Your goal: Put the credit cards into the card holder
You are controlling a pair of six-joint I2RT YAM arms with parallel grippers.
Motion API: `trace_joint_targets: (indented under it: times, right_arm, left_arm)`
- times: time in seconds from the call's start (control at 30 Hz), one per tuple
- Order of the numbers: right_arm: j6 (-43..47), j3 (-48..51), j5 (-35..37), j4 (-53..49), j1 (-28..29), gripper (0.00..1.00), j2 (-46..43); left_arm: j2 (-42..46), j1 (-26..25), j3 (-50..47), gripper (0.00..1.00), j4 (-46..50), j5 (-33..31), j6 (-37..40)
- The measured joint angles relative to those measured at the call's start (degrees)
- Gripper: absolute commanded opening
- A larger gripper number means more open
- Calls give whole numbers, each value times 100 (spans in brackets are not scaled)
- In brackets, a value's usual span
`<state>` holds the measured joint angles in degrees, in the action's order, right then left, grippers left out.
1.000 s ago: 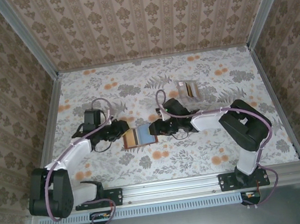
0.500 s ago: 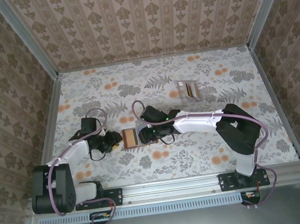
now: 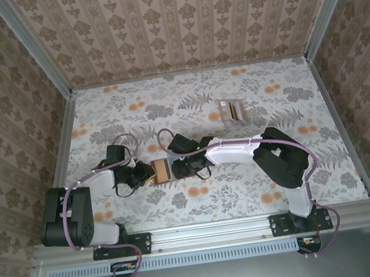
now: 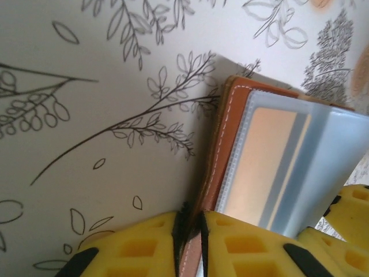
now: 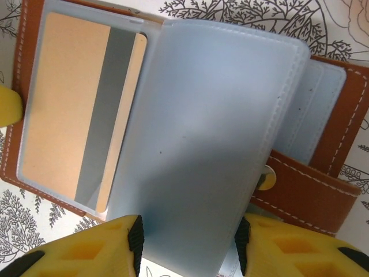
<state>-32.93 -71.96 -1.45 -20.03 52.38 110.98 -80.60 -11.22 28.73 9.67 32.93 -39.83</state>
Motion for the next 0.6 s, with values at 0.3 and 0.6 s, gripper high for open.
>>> trace_joint_targets:
  times: [0.3, 0.6]
  right_arm:
    - [-55, 173, 566, -232, 0, 57, -407]
    - [-173, 197, 846, -254, 0, 62, -684]
  left_arm:
    - [-103, -400, 0, 1, -402, 74, -205]
    - [-468, -664, 17, 0, -918, 262, -463]
